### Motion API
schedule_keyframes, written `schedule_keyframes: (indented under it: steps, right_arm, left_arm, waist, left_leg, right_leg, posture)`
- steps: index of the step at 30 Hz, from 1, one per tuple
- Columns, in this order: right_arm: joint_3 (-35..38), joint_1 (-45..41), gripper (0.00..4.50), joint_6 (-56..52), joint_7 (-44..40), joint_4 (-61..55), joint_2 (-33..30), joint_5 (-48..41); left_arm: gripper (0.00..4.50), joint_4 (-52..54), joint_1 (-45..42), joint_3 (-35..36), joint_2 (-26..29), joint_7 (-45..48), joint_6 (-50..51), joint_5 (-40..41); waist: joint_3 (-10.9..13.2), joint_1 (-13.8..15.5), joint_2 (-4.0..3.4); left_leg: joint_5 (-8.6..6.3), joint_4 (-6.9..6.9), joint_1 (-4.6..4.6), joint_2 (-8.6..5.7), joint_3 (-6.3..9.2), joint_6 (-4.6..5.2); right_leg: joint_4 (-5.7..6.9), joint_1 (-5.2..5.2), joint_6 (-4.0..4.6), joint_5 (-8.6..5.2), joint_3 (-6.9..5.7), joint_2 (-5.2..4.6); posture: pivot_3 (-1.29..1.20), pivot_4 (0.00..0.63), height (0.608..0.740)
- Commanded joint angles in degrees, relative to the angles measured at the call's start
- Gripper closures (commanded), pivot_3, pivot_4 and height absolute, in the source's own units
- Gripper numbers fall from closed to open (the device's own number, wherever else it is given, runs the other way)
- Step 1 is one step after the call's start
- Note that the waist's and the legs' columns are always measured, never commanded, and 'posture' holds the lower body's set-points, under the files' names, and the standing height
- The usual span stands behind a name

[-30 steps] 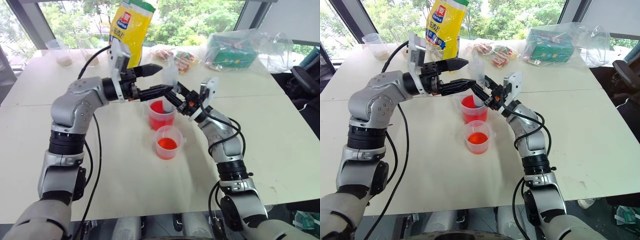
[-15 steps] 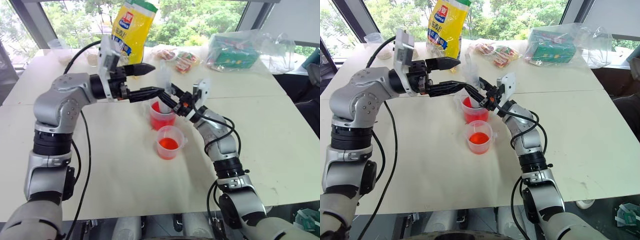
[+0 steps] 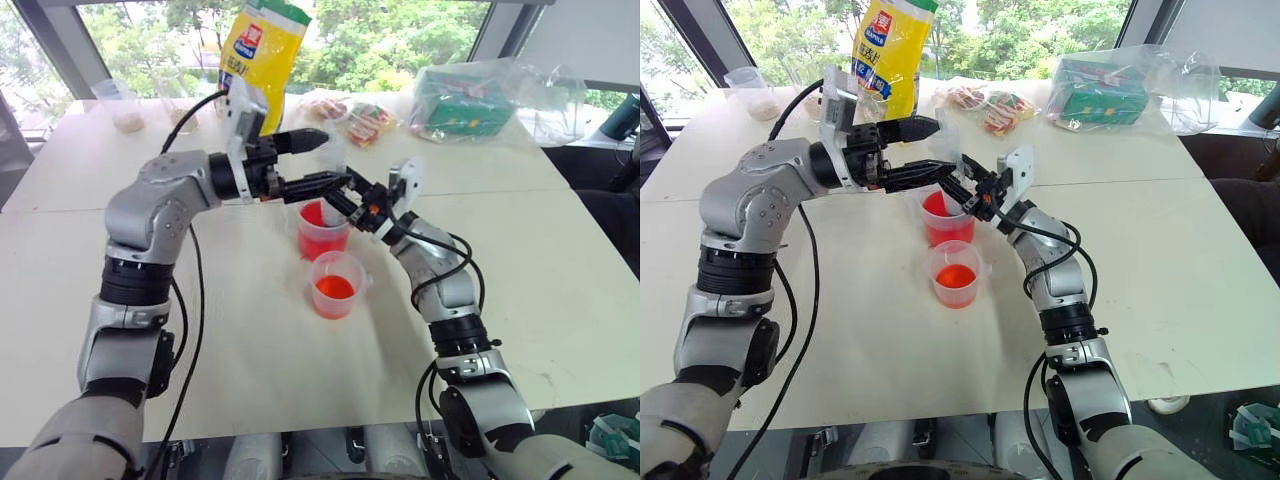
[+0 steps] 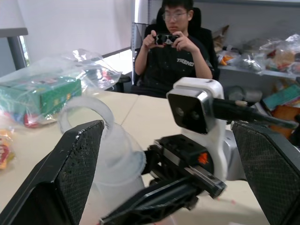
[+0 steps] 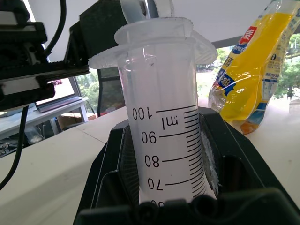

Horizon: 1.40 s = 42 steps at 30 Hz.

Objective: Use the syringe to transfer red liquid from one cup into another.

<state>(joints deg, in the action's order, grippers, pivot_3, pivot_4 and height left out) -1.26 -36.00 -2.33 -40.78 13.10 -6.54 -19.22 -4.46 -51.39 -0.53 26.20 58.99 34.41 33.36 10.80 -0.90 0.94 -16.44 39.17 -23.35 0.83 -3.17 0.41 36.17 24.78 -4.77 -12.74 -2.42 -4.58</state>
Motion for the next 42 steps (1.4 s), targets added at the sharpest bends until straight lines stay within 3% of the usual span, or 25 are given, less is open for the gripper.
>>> schedule_keyframes:
  steps: [1,11,14,21,42]
  right_arm:
    - [-0.35,-0.62,3.10,0.63,-0.10,-2.62,0.28,-0.26]
    - [-1.01,-0.54,3.10,0.14,-0.53,-3.19,0.14,-0.33]
    - [-1.19,-0.44,3.10,0.07,-0.47,-3.33,0.22,-0.25]
    - [-1.48,0.00,3.10,-0.05,-0.47,-3.67,0.31,-0.17]
    - [-2.91,1.90,3.10,-1.40,-2.21,-2.80,0.01,0.21]
  left_arm:
    - [0.00,-0.34,-1.38,0.33,0.29,0.11,-1.21,-0.92]
    - [0.00,-3.33,-3.08,0.39,-2.16,-1.18,-2.48,-1.53]
    - [0.81,-3.55,-3.52,-0.02,-3.42,-1.86,-2.65,-2.05]
    - [4.37,-4.09,-3.65,-0.35,-4.97,-2.78,-3.23,-3.33]
    - [4.45,-9.72,-10.90,4.32,-3.37,-4.06,-6.85,-4.72]
  waist:
    - [0.00,-0.09,0.00]
    - [0.00,0.07,0.00]
    - [0.00,0.08,0.00]
    - [0.00,0.03,0.00]
    - [0.00,0.07,0.00]
  left_leg:
    - [0.00,0.00,0.00,0.00,0.00,0.00]
    - [0.00,0.00,0.00,0.01,0.00,0.00]
    - [0.00,0.00,0.00,0.00,0.00,0.00]
    - [0.00,0.00,0.00,0.00,0.00,0.00]
    - [0.00,0.00,0.00,0.00,0.00,0.00]
  right_leg:
    - [0.00,0.00,0.00,0.00,0.00,0.00]
    - [0.01,0.00,0.00,0.00,0.00,0.00]
    - [0.01,0.00,0.00,0.00,0.00,0.00]
    - [0.00,0.00,0.00,0.00,0.00,0.00]
    - [0.00,0.00,0.00,0.00,-0.01,0.00]
  posture:
    - [0.00,0.150,0.740]
    - [0.00,0.150,0.740]
    - [0.00,0.150,0.740]
    - [0.00,0.150,0.740]
    - [0.00,0.150,0.740]
